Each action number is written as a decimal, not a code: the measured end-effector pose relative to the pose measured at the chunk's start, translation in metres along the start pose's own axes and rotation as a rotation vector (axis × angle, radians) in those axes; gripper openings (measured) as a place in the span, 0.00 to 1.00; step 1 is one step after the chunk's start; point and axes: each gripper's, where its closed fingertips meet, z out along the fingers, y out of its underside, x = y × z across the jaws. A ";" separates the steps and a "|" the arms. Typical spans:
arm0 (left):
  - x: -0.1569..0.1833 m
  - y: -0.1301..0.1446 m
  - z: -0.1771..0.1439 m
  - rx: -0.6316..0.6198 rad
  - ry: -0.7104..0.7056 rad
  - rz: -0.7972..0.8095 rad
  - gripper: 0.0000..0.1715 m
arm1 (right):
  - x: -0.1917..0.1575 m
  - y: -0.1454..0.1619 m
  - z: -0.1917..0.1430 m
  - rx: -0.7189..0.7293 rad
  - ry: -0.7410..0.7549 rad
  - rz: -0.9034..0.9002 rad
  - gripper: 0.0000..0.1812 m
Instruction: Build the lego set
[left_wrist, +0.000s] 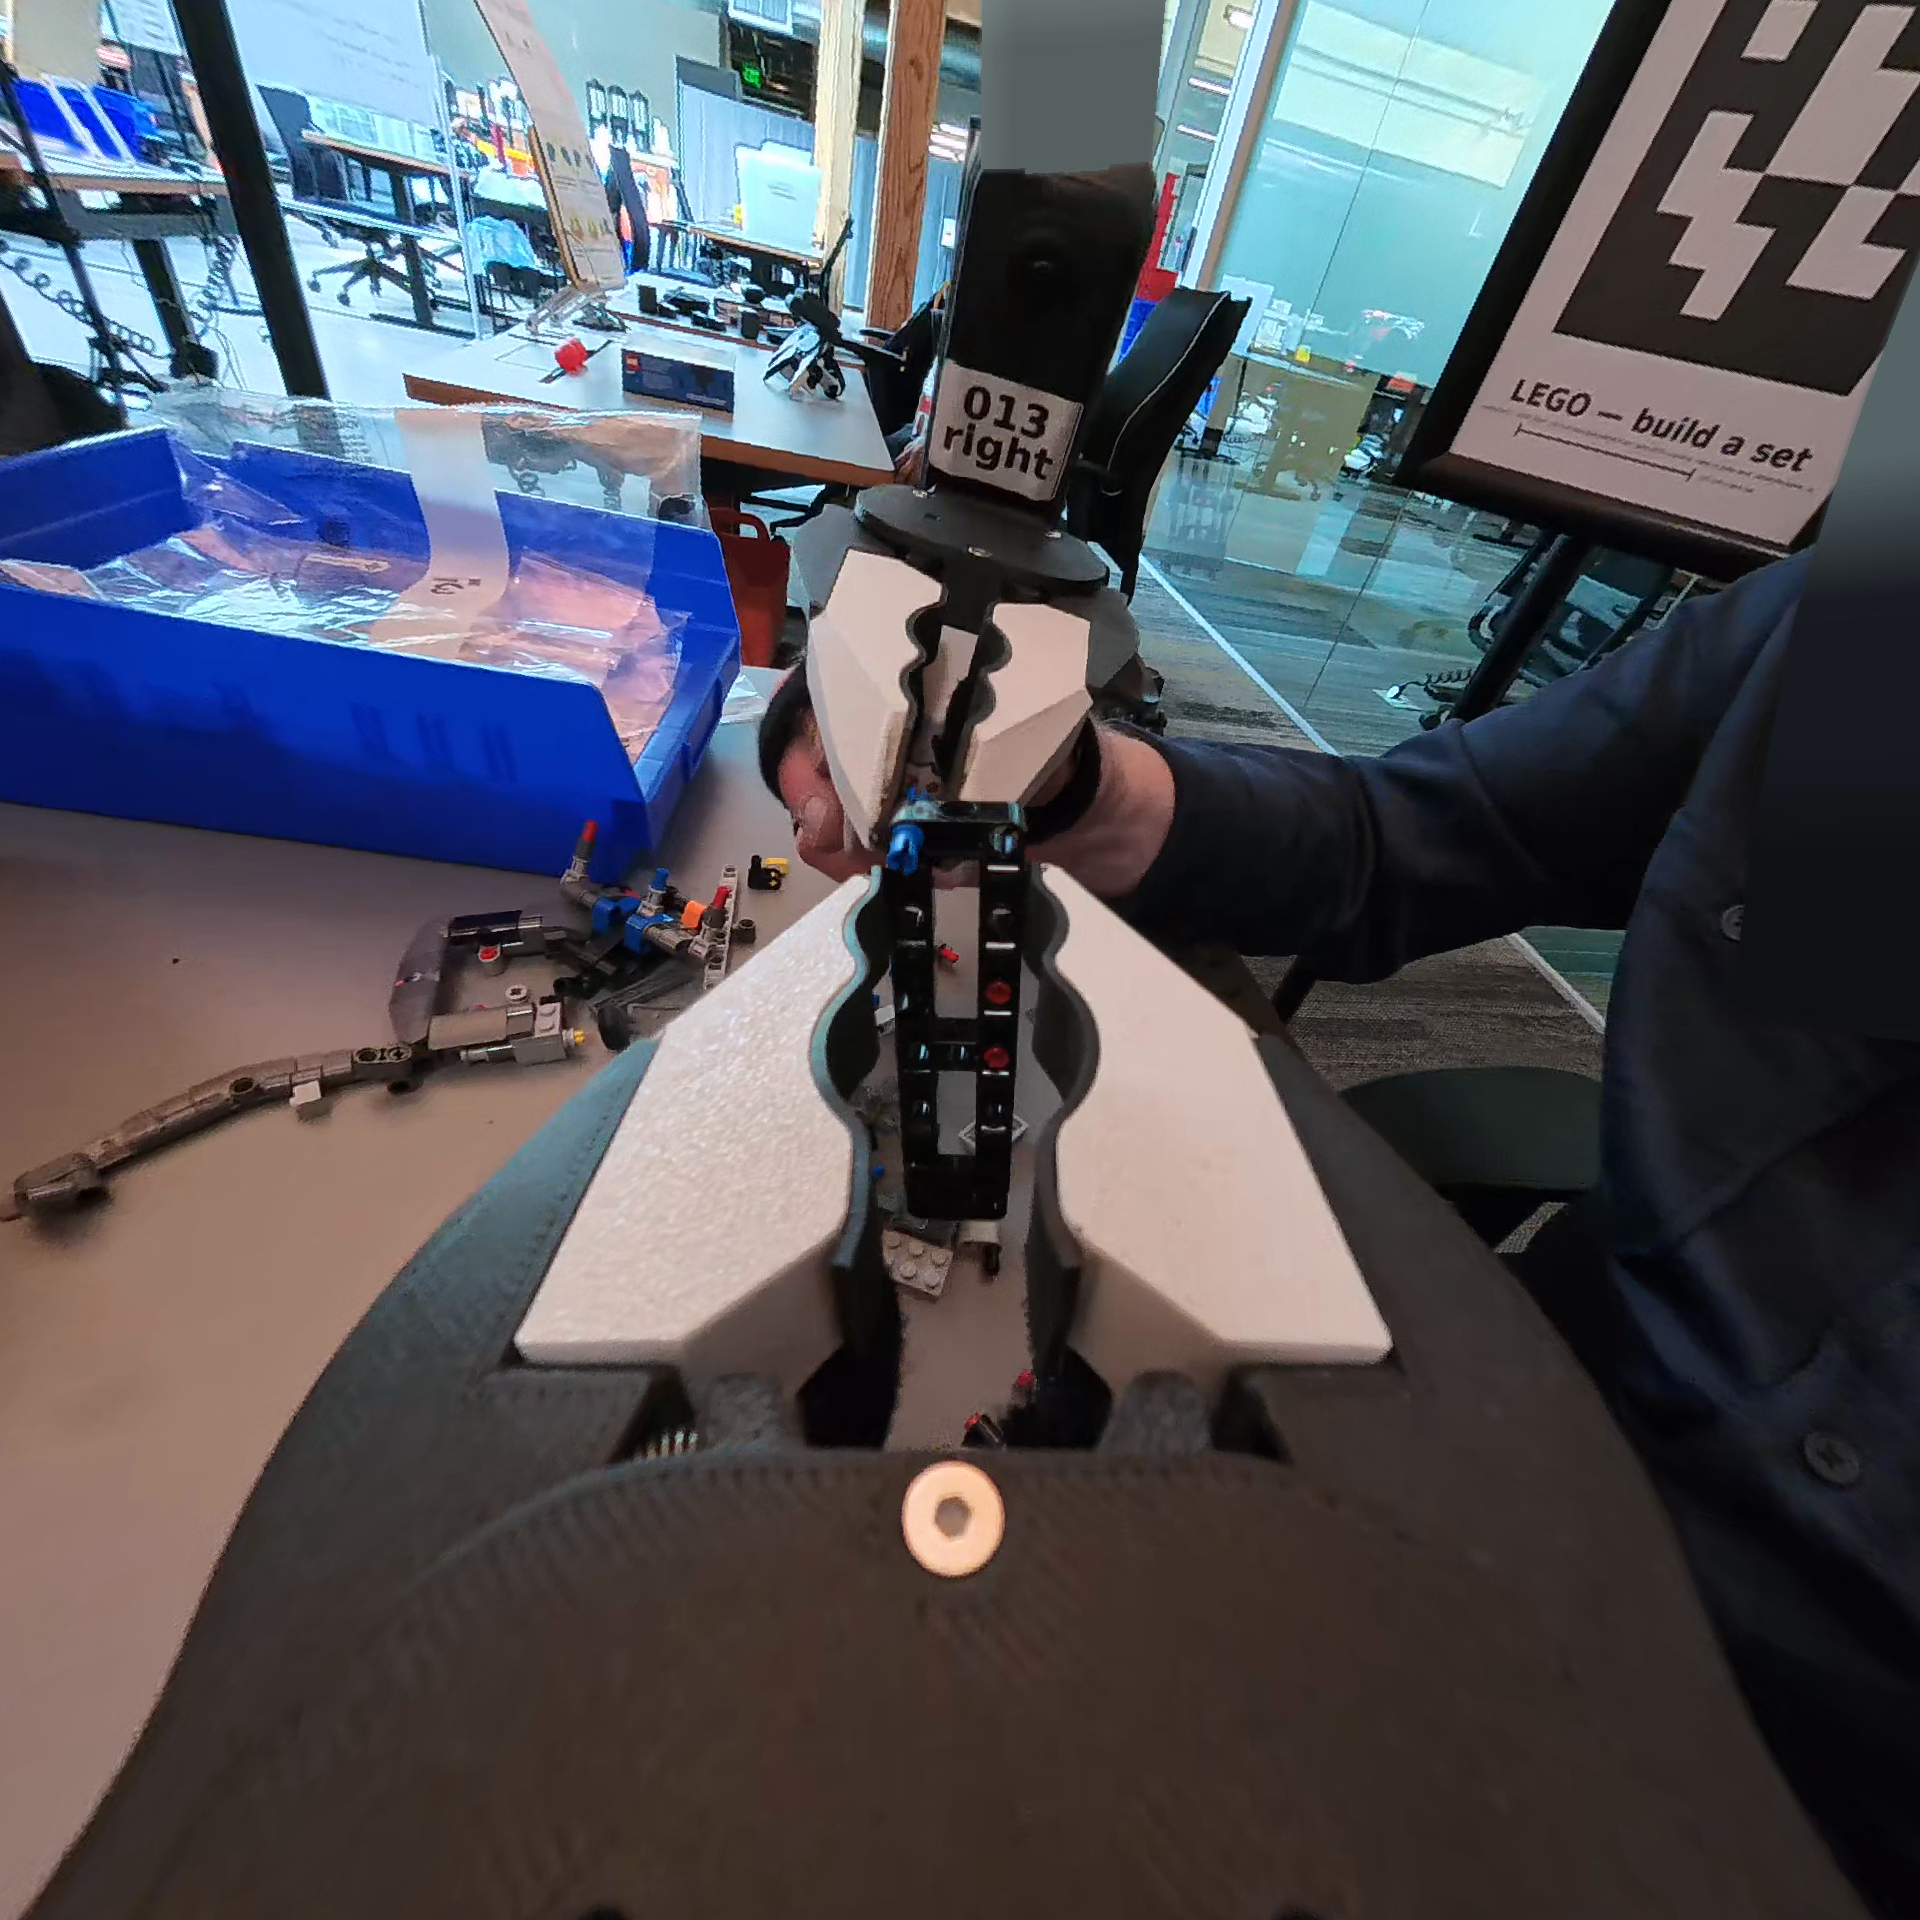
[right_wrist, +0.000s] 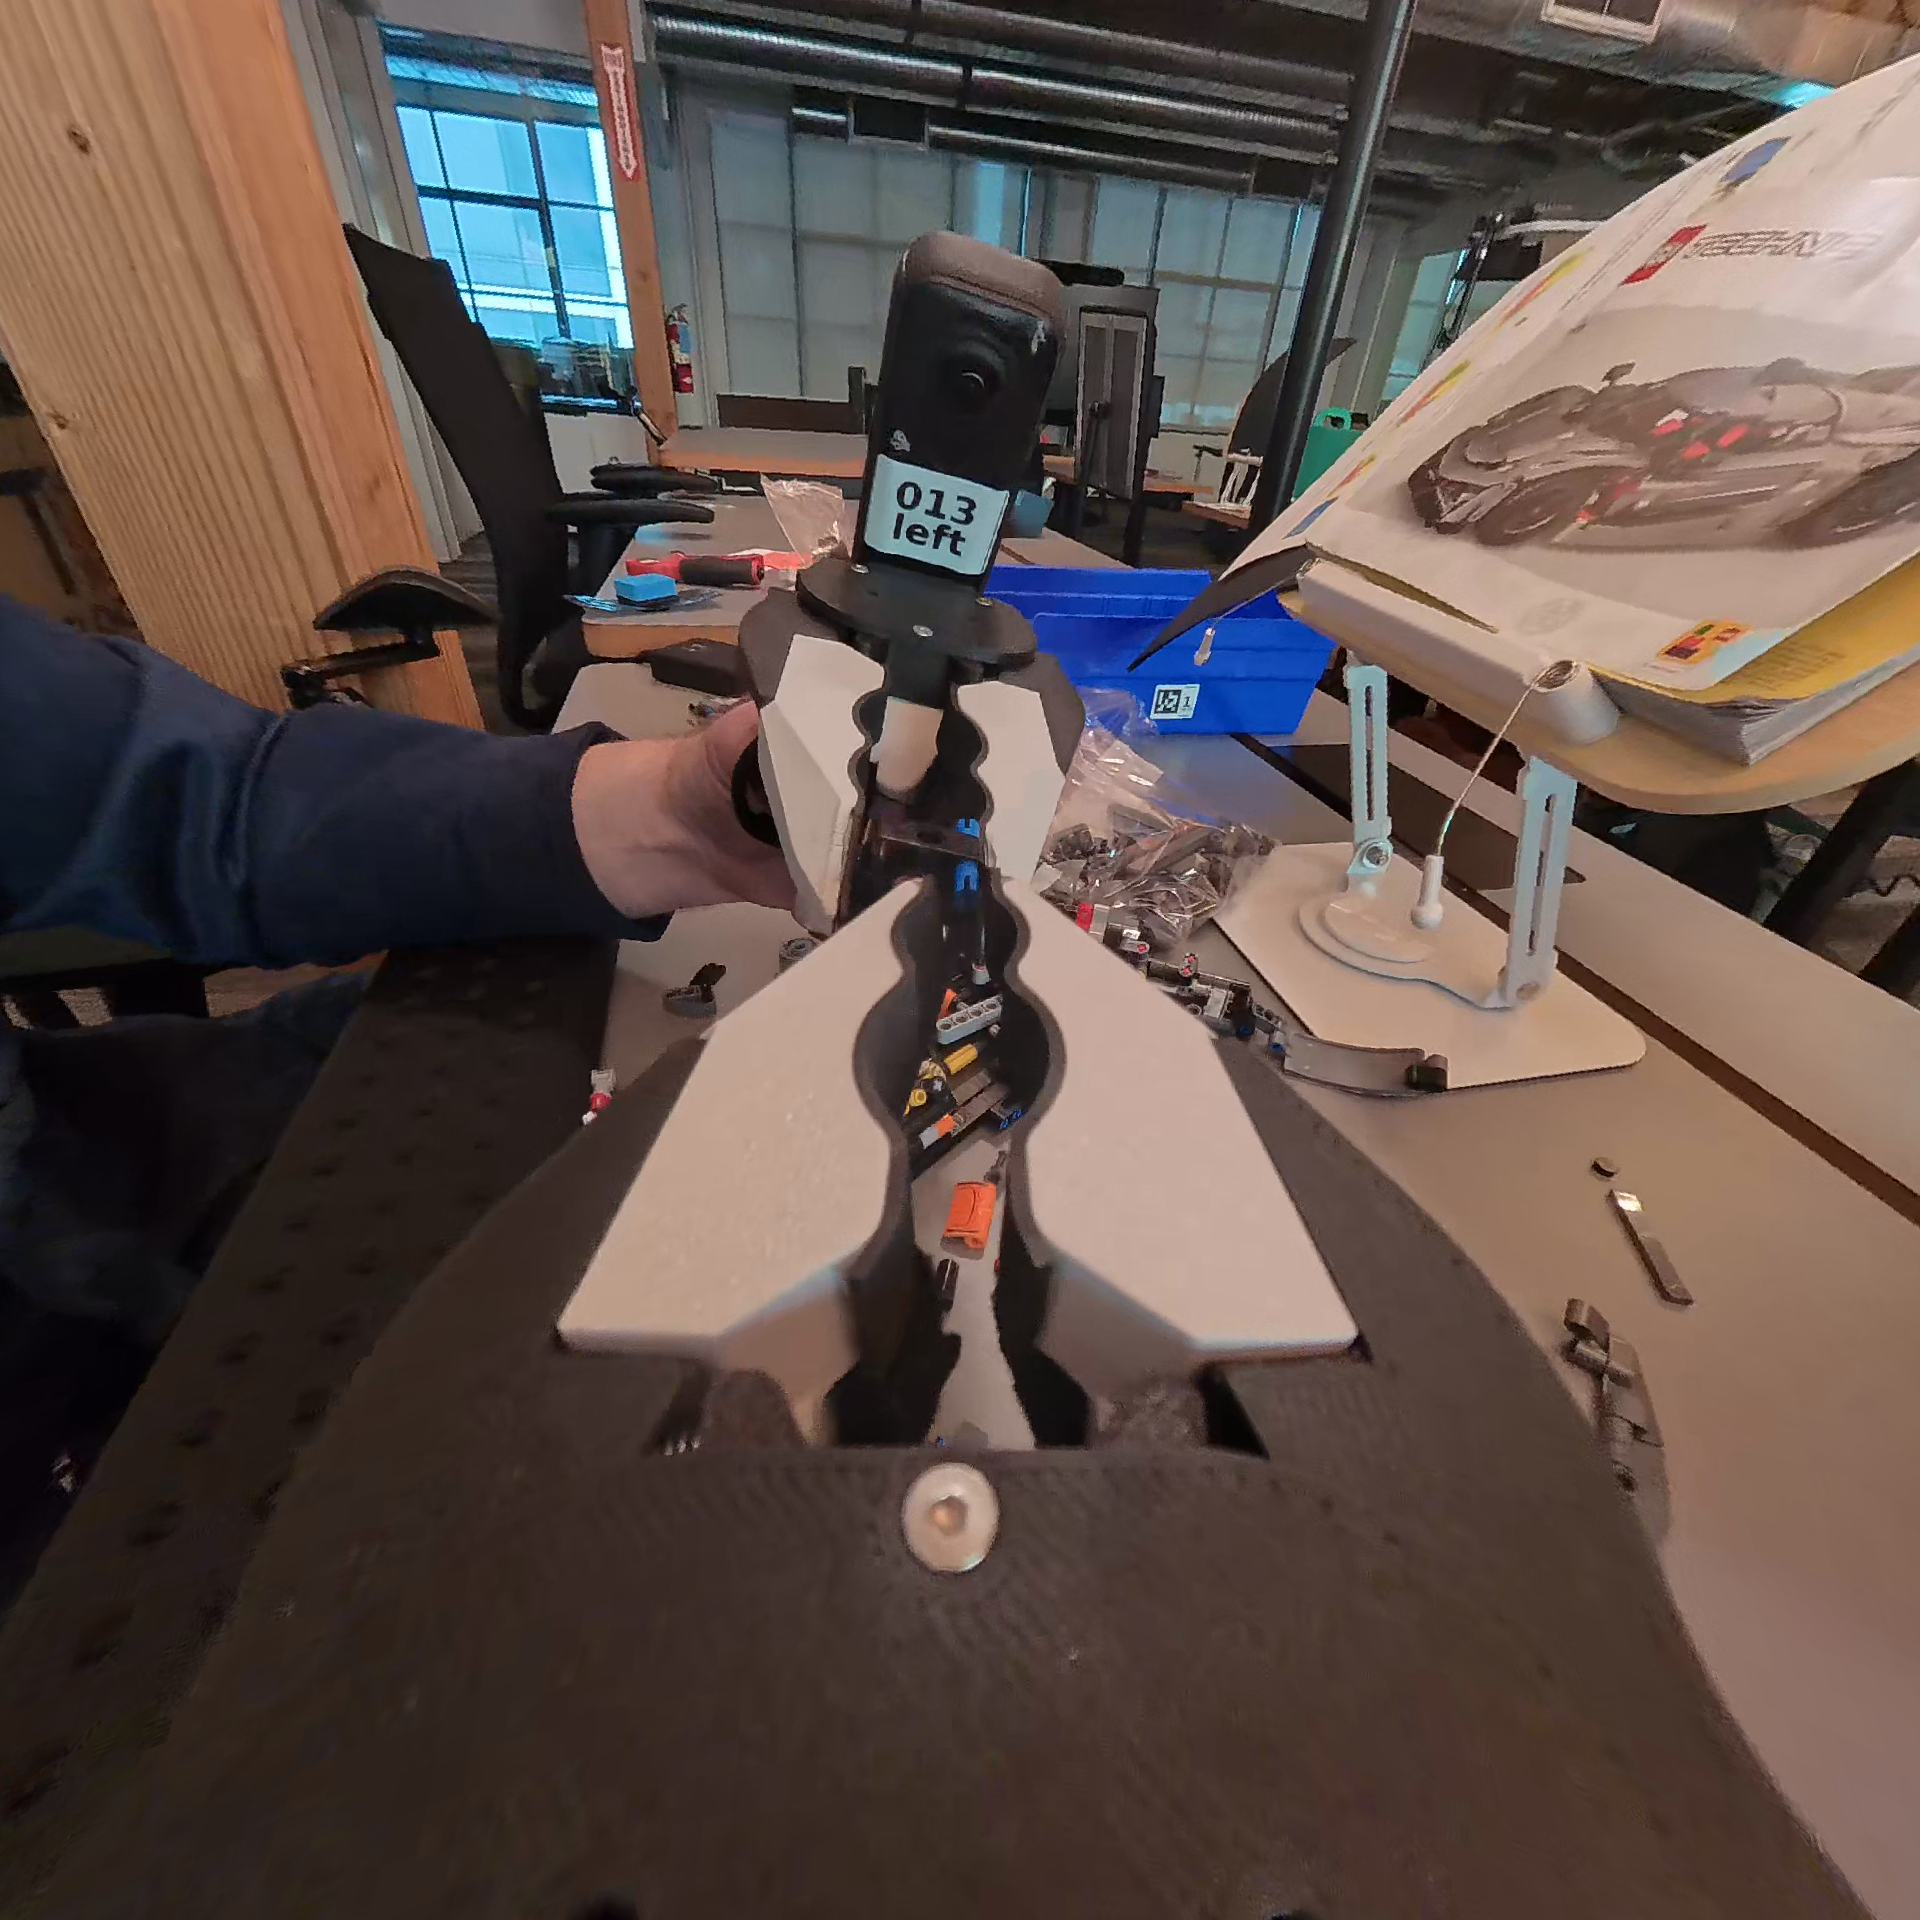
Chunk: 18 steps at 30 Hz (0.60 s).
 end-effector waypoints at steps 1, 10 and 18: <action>0.000 0.000 0.000 0.005 0.002 0.001 0.13 | -0.001 0.000 0.000 -0.006 -0.002 0.002 0.02; -0.002 0.002 0.001 -0.035 -0.056 0.042 0.14 | -0.002 0.011 0.000 -0.102 0.019 -0.060 0.00; -0.004 -0.002 -0.002 0.000 -0.036 -0.002 0.14 | 0.000 0.008 0.001 -0.067 0.019 -0.043 0.01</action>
